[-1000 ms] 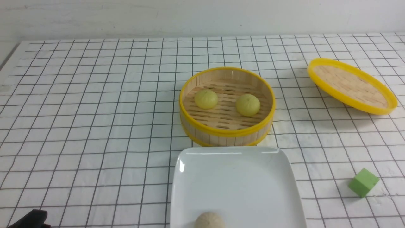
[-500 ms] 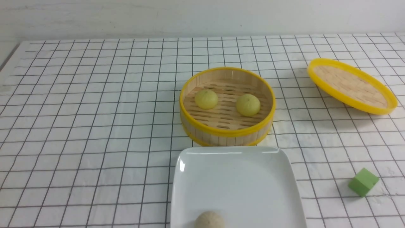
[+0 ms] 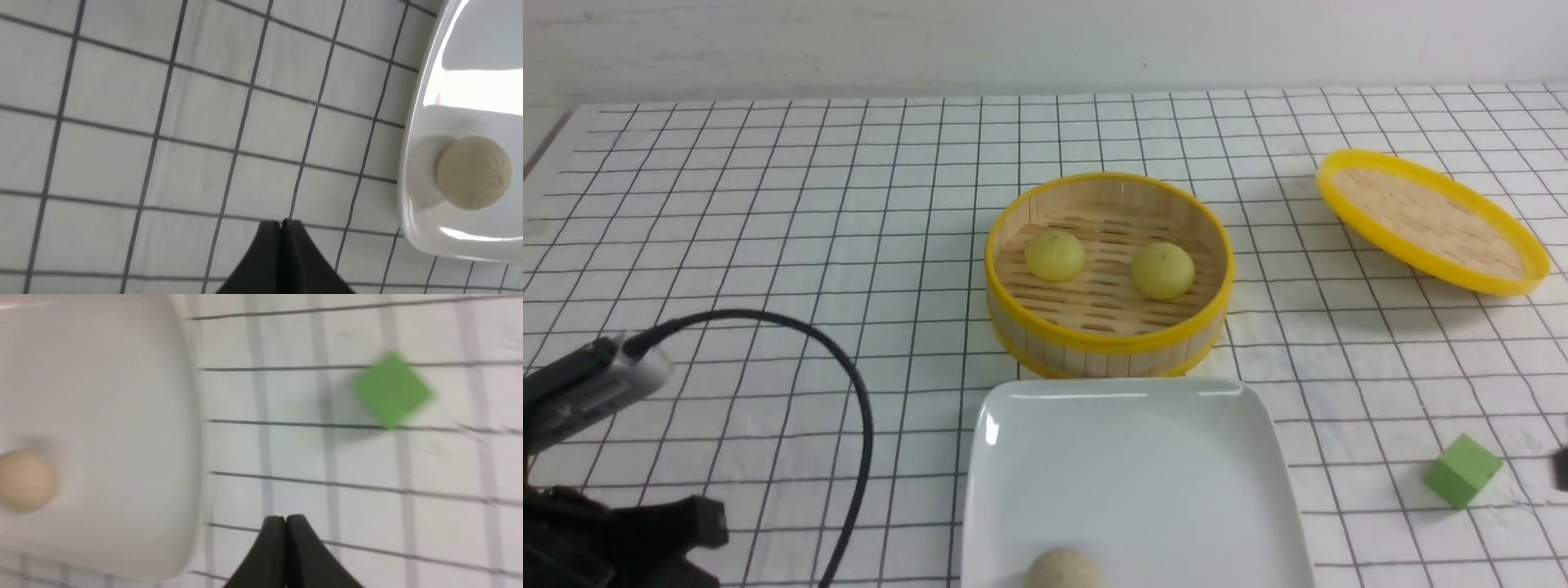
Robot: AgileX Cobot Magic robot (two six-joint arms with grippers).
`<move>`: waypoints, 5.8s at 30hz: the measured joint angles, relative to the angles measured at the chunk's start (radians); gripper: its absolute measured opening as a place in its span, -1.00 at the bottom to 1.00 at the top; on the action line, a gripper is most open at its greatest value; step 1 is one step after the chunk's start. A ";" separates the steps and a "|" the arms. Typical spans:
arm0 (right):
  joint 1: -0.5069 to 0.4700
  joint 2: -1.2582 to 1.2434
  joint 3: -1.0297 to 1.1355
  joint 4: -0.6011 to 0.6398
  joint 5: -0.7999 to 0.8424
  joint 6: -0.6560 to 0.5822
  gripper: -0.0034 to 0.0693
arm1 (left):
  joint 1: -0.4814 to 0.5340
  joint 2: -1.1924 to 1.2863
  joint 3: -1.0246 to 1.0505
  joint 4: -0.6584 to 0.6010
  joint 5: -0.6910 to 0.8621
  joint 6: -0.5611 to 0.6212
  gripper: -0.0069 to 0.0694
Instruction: Put the steamed buns into the plate on the white-black tablecloth.
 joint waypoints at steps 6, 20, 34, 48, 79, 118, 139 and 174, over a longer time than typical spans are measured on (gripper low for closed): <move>0.267 0.277 -0.139 0.248 -0.059 -0.257 -0.59 | 0.000 0.026 -0.001 -0.050 -0.094 0.020 -0.79; 0.390 0.826 -0.738 -0.271 -0.258 0.048 0.38 | 0.000 0.026 -0.001 -0.039 -0.112 0.023 -0.72; 0.390 1.030 -0.859 -0.408 -0.366 0.119 -0.70 | 0.000 0.026 -0.001 -0.013 -0.100 0.023 -0.67; 0.495 0.641 -0.643 -0.213 0.114 0.153 -0.82 | 0.000 0.026 -0.001 0.033 -0.083 0.023 -0.63; 0.638 -0.041 -0.161 -0.485 0.177 0.350 -0.95 | 0.000 0.155 -0.098 0.036 -0.140 0.138 -0.81; 0.638 -0.372 0.103 -0.651 -0.038 0.574 -0.89 | -0.455 1.394 -1.466 0.205 -0.062 0.153 -0.13; 0.638 -0.372 0.119 -0.651 -0.038 0.574 -0.84 | -0.589 0.952 -1.167 0.234 0.271 0.015 -0.76; 0.638 -0.962 0.393 -0.718 -0.439 0.603 -0.95 | -0.692 1.052 -1.103 0.368 0.254 -0.068 -0.31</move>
